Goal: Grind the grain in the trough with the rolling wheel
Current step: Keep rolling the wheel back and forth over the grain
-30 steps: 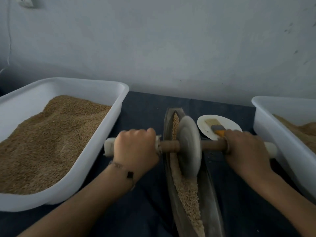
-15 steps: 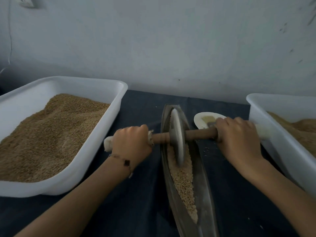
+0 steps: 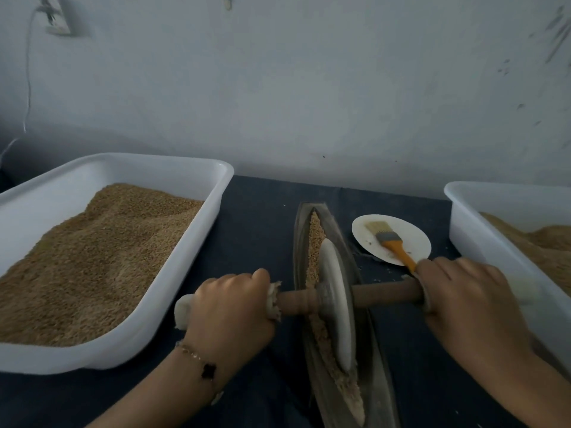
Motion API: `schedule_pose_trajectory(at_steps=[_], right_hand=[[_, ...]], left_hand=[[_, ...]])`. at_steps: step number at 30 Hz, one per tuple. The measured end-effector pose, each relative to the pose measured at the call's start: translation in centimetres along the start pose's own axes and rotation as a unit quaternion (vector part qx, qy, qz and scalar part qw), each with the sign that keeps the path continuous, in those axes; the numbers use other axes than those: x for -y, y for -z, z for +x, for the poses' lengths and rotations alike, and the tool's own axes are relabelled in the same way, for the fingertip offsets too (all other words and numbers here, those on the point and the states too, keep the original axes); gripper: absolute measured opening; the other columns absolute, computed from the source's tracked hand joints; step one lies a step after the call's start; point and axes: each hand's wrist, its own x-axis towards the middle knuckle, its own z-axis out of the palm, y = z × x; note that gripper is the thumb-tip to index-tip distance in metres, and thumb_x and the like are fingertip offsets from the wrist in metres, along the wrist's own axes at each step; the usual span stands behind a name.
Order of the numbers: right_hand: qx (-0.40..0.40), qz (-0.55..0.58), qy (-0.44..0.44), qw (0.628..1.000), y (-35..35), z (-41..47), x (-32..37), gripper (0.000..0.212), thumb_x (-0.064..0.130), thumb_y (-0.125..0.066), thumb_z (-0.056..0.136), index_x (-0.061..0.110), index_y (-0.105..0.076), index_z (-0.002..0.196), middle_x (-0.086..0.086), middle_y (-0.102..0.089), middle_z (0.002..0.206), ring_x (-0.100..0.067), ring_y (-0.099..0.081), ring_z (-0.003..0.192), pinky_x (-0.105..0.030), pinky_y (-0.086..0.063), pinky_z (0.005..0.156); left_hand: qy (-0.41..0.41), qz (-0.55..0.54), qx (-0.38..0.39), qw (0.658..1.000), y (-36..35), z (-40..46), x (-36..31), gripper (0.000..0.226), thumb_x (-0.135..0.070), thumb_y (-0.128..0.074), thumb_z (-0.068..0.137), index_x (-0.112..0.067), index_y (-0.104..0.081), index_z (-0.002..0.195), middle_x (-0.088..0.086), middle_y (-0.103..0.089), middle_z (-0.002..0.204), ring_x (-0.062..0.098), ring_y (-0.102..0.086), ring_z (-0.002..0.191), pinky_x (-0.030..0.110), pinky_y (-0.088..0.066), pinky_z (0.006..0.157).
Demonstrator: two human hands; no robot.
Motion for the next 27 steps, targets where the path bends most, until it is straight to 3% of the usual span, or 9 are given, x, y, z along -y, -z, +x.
schedule_pose_trajectory(at_steps=[3, 7, 13, 19, 22, 27], right_hand=[[-0.013, -0.005, -0.018, 1.0, -2.5, 2.7, -0.3, 0.037, -0.006, -0.077, 0.047, 0.012, -0.05, 0.065, -0.004, -0.05, 0.056, -0.029, -0.048, 0.052, -0.032, -0.026, 0.055], [-0.014, -0.013, -0.048, 0.999, -5.7, 7.1, -1.0, 0.029, -0.001, -0.075, 0.064, 0.011, -0.049, 0.064, -0.008, -0.052, 0.056, -0.029, -0.049, 0.054, -0.032, -0.027, 0.057], [-0.058, -0.027, -0.055, 0.996, -7.5, 11.9, -2.0, 0.025, 0.023, -0.058, 0.092, 0.01, -0.052, 0.071, -0.011, -0.058, 0.068, -0.032, -0.052, 0.068, -0.035, -0.027, 0.062], [-0.057, -0.053, -0.076, 0.994, -6.9, 9.4, -0.9, 0.024, 0.005, -0.072, 0.077, 0.008, -0.05, 0.067, -0.01, -0.055, 0.061, -0.03, -0.052, 0.06, -0.035, -0.032, 0.06], [-0.036, -0.045, -0.063, 0.996, -5.7, 6.8, -0.3, 0.029, -0.004, -0.075, 0.059, 0.01, -0.051, 0.069, -0.008, -0.053, 0.061, -0.029, -0.05, 0.058, -0.035, -0.034, 0.059], [0.005, -0.016, -0.06, 0.998, -3.2, 0.5, -0.6, 0.035, 0.0, -0.084, 0.054, 0.011, -0.057, 0.073, -0.002, -0.05, 0.059, -0.026, -0.046, 0.053, -0.031, -0.025, 0.056]], left_hand=[[0.036, -0.008, -0.009, 0.999, -0.9, 2.2, 0.3, 0.032, -0.039, -0.05, 0.084, -0.03, -0.024, 0.067, -0.012, -0.036, 0.062, 0.003, -0.027, 0.05, 0.021, -0.014, 0.045], [0.057, -0.028, -0.031, 0.998, -2.1, 6.6, 0.6, 0.032, -0.036, -0.053, 0.085, -0.03, -0.028, 0.067, -0.011, -0.04, 0.062, 0.002, -0.032, 0.051, 0.024, -0.021, 0.048], [0.094, -0.078, -0.043, 0.992, -3.4, 11.5, 1.6, 0.021, -0.034, -0.051, 0.09, -0.023, -0.041, 0.075, -0.008, -0.044, 0.065, 0.011, -0.042, 0.059, 0.029, -0.032, 0.061], [0.063, -0.049, -0.12, 0.99, -4.0, 9.4, 1.3, 0.029, -0.032, -0.056, 0.086, -0.023, -0.037, 0.066, -0.008, -0.044, 0.061, 0.01, -0.037, 0.054, 0.026, -0.025, 0.056], [0.029, -0.052, -0.142, 0.988, -3.1, 6.5, 0.8, 0.031, -0.016, -0.075, 0.065, -0.016, -0.045, 0.057, 0.0, -0.049, 0.05, 0.016, -0.039, 0.045, 0.026, -0.025, 0.051], [-0.013, -0.008, -0.116, 0.993, -0.3, 2.4, -1.0, 0.035, -0.012, -0.08, 0.048, -0.016, -0.046, 0.055, 0.001, -0.048, 0.046, 0.021, -0.045, 0.04, 0.027, -0.032, 0.047]])
